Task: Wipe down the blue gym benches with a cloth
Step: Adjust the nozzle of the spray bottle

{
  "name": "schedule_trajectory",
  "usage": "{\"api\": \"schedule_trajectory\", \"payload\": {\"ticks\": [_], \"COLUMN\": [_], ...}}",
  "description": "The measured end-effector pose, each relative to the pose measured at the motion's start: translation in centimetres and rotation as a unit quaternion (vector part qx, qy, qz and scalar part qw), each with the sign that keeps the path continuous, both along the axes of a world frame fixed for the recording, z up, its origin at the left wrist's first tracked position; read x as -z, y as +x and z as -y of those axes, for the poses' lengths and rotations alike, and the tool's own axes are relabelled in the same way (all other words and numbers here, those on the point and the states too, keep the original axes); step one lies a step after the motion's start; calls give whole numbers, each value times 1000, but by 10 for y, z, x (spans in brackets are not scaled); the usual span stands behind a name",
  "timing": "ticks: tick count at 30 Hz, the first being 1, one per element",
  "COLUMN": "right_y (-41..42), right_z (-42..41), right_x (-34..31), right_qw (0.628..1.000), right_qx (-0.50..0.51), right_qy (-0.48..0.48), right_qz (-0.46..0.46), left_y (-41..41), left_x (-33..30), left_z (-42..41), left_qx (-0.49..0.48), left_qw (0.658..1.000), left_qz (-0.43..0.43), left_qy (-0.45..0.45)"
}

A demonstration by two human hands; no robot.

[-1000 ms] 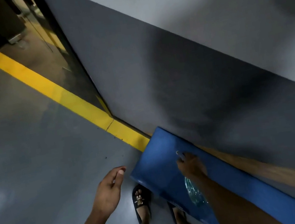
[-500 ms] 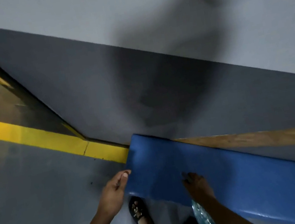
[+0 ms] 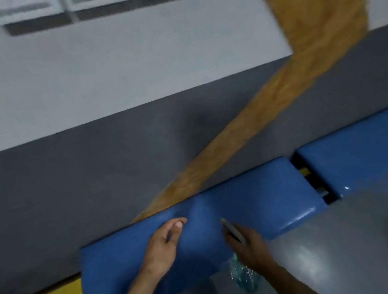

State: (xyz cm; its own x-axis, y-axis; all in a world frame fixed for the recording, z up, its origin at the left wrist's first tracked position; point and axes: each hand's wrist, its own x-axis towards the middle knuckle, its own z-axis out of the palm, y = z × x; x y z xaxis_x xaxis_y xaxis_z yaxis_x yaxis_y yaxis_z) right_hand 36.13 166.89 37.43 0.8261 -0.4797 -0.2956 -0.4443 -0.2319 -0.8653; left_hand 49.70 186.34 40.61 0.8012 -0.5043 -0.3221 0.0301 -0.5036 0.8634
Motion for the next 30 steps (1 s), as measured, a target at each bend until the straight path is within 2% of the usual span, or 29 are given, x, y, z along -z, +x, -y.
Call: {"api": "schedule_trajectory", "payload": {"ticks": [5,10,14,18,24,30], "right_y": [-57,-120,-171,-220,-281,-336], "right_z": [126,244,328,408,554,701], "right_x": [-48,-103,-143,-179,-190,-201], "right_qw": [998,994,986,975,963,953], "right_qx": [14,33,65,110,190,252], "right_qy": [8,2,23,41,37,34], "right_qz": [68,104,149,186,187,163], "left_y": [-57,-108,-143,-186,-234,-275], "left_x": [-27,-95,-142,-173,-174,-171], "left_z": [158,305,417,531,710,877], "left_qx": [102,216,329,426,541,600], "left_qw": [994,970,935,898,828,781], "left_qz": [32,69,100,57,37,38], "left_qy": [-32,-86,-90,-92,-140,-167]}}
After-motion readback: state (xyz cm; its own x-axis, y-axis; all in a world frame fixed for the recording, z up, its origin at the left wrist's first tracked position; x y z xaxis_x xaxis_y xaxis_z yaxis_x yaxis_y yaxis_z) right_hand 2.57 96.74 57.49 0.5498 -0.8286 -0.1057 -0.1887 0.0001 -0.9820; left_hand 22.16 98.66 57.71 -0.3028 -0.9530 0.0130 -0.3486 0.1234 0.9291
